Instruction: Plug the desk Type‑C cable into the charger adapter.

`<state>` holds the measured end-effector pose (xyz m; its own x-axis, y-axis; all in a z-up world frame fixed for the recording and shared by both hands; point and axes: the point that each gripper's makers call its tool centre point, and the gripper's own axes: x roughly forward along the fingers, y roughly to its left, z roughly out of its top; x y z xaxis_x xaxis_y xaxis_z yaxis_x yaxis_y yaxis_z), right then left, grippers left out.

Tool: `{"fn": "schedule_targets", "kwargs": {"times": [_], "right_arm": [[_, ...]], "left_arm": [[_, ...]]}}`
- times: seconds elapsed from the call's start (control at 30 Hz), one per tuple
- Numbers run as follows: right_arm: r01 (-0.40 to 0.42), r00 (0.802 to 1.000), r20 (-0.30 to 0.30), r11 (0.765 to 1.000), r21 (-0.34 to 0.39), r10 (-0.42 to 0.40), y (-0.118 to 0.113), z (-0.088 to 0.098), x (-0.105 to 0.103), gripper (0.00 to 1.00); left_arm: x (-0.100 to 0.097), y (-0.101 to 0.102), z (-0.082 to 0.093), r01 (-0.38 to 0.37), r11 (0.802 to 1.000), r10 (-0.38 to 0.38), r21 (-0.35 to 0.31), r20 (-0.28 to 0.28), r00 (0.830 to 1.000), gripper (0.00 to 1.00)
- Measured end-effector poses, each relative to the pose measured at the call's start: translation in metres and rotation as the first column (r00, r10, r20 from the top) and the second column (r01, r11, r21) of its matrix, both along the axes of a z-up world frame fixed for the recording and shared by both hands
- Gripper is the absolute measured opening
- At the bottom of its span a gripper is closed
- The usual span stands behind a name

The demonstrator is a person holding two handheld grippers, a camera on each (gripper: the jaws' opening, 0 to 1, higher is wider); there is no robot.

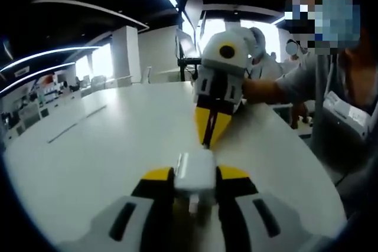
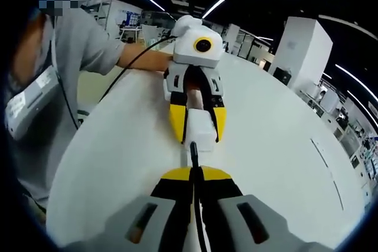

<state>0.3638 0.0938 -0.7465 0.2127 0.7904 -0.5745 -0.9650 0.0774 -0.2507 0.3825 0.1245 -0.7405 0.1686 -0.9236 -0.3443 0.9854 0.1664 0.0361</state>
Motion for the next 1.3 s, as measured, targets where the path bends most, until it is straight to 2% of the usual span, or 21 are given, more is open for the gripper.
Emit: {"fn": "schedule_targets", "kwargs": {"times": [0.37, 0.6, 0.83, 0.97, 1.3], "right_arm": [[0.017, 1.0, 0.001, 1.0, -0.013, -0.017, 0.0002, -0.0014, -0.0015, 0.02], [0.039, 0.999, -0.016, 0.999, -0.028, -0.039, 0.0015, -0.0056, -0.0024, 0.02], [0.044, 0.999, 0.004, 0.998, -0.035, -0.044, 0.001, -0.0028, -0.0023, 0.02], [0.053, 0.999, 0.013, 0.997, -0.049, -0.052, 0.0017, -0.0078, 0.0017, 0.01], [0.057, 0.998, 0.008, 0.997, -0.05, -0.057, 0.0017, -0.0104, 0.0041, 0.02]], "left_arm": [[-0.0026, -0.0018, -0.0007, -0.003, 1.0, 0.003, -0.003, -0.007, 1.0, 0.27], [-0.0023, -0.0034, -0.0008, -0.015, 1.0, 0.015, 0.008, 0.01, 1.0, 0.27], [0.0006, -0.0028, 0.0008, -0.021, 1.0, 0.021, 0.009, -0.003, 1.0, 0.27], [0.0004, -0.0044, 0.0007, -0.023, 1.0, 0.023, 0.004, 0.0, 1.0, 0.27], [-0.0004, -0.0062, -0.0007, -0.023, 1.0, 0.023, 0.005, -0.002, 1.0, 0.28]]}}
